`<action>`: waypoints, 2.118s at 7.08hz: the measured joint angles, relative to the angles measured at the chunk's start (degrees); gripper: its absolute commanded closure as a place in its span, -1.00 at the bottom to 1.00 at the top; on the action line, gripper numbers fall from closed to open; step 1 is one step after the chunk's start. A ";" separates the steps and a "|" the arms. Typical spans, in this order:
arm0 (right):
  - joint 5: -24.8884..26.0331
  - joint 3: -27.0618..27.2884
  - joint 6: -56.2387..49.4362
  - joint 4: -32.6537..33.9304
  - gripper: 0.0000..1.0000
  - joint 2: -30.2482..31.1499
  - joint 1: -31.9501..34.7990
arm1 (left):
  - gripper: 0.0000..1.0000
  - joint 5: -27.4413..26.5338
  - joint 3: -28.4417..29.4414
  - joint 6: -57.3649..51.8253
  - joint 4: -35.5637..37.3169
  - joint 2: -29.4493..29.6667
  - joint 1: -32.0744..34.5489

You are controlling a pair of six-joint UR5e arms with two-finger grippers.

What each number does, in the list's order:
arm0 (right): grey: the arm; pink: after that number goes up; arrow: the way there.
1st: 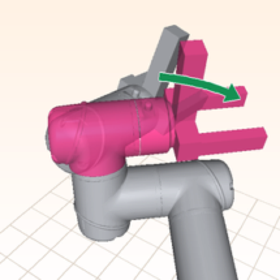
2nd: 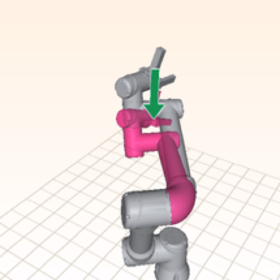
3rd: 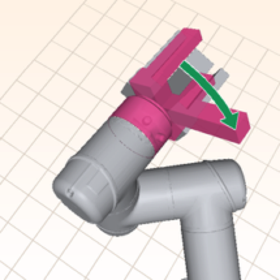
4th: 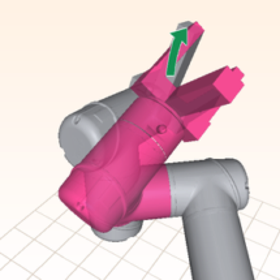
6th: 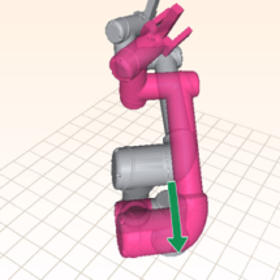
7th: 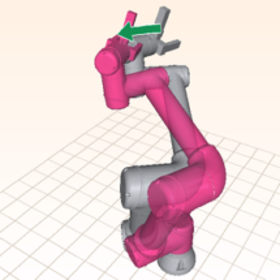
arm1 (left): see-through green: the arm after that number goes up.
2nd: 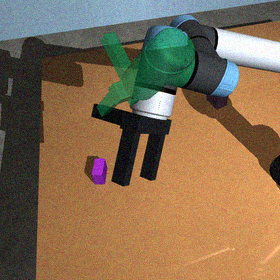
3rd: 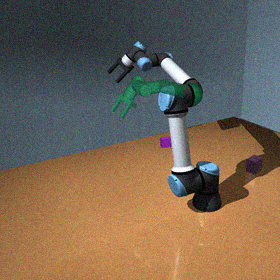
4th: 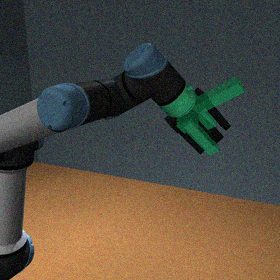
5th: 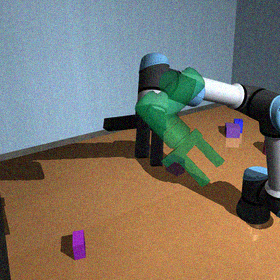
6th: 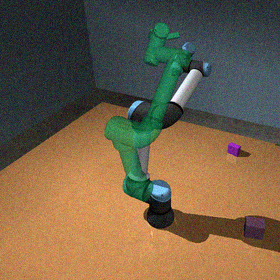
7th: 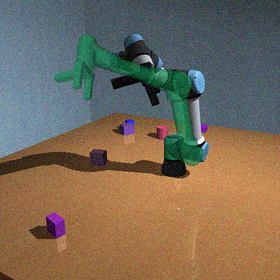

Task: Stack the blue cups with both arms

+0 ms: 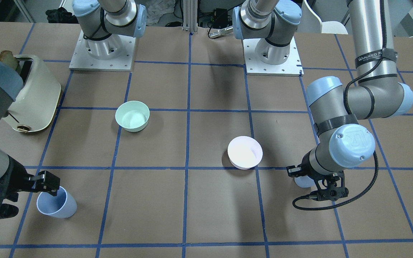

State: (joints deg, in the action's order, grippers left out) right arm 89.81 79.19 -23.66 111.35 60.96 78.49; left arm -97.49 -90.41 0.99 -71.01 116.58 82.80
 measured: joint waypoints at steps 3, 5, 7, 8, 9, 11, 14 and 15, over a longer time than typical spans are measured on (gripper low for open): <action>-0.18 0.28 -3.85 1.46 -1.00 -3.15 -2.35 | 1.00 0.54 2.75 1.98 2.42 -0.43 2.96; -0.55 1.21 -4.16 0.67 -0.80 -4.38 -2.99 | 1.00 2.44 8.46 11.92 2.07 0.06 9.24; -0.94 2.26 -4.28 0.33 0.36 -4.95 -3.06 | 1.00 7.26 11.99 23.86 2.17 0.47 13.67; -0.99 2.36 -4.20 0.32 0.90 -5.33 -3.08 | 1.00 8.29 12.73 28.85 3.38 1.26 16.89; -0.85 2.33 -4.19 0.16 1.00 -5.42 -3.08 | 1.00 8.66 13.12 31.95 5.79 2.78 20.14; -0.62 1.80 -4.36 -2.24 1.00 -5.13 -3.08 | 1.00 8.86 14.06 34.25 9.35 6.46 25.27; -1.20 -0.82 -4.27 -7.04 1.00 -4.45 -2.91 | -0.90 8.79 15.66 34.39 10.23 10.03 27.80; -2.41 -2.57 -3.93 -9.17 1.00 -4.19 -2.77 | -1.00 8.60 15.81 34.37 10.31 10.97 27.89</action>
State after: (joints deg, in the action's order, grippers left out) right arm 87.41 76.62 -27.59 102.18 56.77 75.73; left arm -88.89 -74.60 35.36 -60.70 127.56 110.70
